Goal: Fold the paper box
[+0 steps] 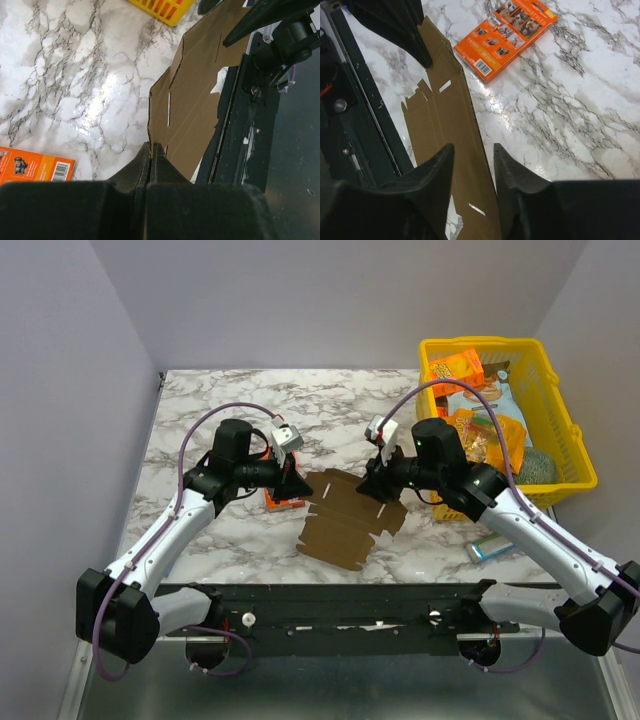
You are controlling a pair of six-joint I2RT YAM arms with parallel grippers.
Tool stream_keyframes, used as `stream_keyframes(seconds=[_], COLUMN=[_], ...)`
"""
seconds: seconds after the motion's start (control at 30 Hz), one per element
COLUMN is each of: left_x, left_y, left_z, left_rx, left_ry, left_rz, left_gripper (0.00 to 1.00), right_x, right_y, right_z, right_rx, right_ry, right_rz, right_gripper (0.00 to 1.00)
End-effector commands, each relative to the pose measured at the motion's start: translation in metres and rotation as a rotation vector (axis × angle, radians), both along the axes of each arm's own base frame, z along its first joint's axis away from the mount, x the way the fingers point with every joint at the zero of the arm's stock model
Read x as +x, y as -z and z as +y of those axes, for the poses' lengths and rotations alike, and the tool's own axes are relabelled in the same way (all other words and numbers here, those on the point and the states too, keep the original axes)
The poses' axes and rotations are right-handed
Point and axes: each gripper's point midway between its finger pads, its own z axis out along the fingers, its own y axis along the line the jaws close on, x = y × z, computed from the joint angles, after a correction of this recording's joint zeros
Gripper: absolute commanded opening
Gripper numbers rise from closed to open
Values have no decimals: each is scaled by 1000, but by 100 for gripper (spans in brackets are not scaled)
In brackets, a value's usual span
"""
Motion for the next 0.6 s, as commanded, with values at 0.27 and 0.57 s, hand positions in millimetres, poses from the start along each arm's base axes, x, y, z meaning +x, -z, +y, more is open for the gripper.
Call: stream_keyframes(seconds=[0.27,0.57], left_x=[-5,-5], left_y=[-16,-16], left_z=[-1,-1], left_rx=[-18,-17], left_ry=[23,24], left_rz=[-41,-41], left_gripper=[0,0], right_x=[-7,-5], right_y=[-10,-9], right_z=[6,3], right_rx=[6,1], right_ry=[-20,0], right_rz=[-22,-33], right_gripper=[33,33])
